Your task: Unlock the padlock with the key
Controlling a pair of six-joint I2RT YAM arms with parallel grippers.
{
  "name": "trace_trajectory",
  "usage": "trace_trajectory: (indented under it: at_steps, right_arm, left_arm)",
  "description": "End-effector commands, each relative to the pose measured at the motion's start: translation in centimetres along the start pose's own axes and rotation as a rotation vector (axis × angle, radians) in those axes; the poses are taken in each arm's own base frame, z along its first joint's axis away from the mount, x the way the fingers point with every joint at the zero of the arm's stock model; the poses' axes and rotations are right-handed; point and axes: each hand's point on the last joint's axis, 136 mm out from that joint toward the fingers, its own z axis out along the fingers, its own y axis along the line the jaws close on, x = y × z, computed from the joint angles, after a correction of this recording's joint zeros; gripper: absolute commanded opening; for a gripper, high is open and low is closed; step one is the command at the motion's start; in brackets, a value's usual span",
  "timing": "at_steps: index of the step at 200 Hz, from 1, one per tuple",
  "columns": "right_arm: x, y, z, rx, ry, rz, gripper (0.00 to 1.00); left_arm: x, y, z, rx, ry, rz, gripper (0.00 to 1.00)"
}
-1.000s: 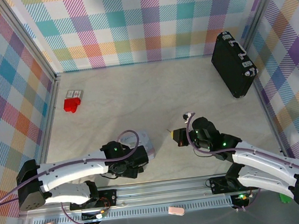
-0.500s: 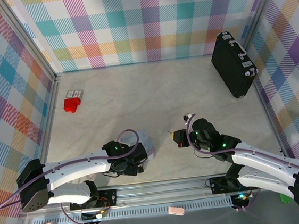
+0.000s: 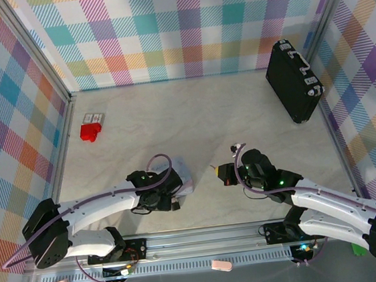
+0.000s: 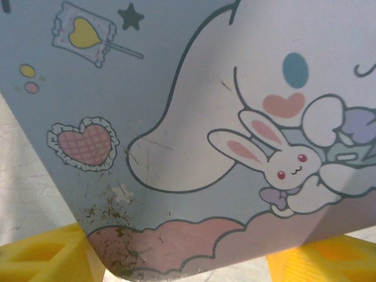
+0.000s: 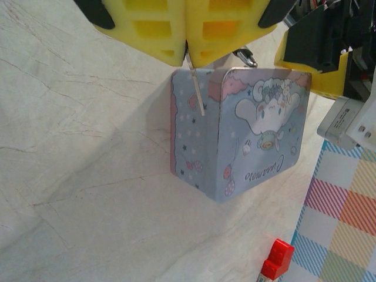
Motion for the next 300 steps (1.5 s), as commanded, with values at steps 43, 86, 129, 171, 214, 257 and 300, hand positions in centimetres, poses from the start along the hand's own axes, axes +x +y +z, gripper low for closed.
trace_trajectory:
  at_steps: [43,86,129,171,214,257,300]
  right_arm:
    - [-0.4,0.4,0.1,-0.015,-0.006,0.018,0.0]
    - [-0.6,0.6,0.0,-0.014,-0.008,0.022,0.0]
    - [-0.5,0.4,0.0,-0.005,-0.001,0.033,0.0]
    - [-0.3,0.3,0.1,-0.006,0.002,0.052,0.0]
    - [-0.1,0.0,0.2,0.004,0.008,0.056,0.0]
    - [-0.2,0.5,0.7,-0.013,0.01,0.058,0.0]
    - [-0.2,1.0,1.3,-0.033,0.027,0.066,0.0]
  left_arm:
    - [-4.9,-0.2,1.0,0.003,-0.096,-0.009,0.64]
    - [-8.9,-0.4,1.7,0.013,-0.145,-0.046,0.63]
    - [-12.5,0.0,2.1,0.004,-0.191,-0.073,0.63]
    - [-13.8,1.4,1.7,-0.002,-0.241,-0.123,0.67]
    - [-12.0,1.7,-0.3,0.119,-0.326,-0.16,0.71]
    - [-9.6,0.2,-1.1,0.344,-0.416,-0.177,0.73]
    - [-9.8,-2.1,-2.3,0.571,-0.543,-0.201,0.75]
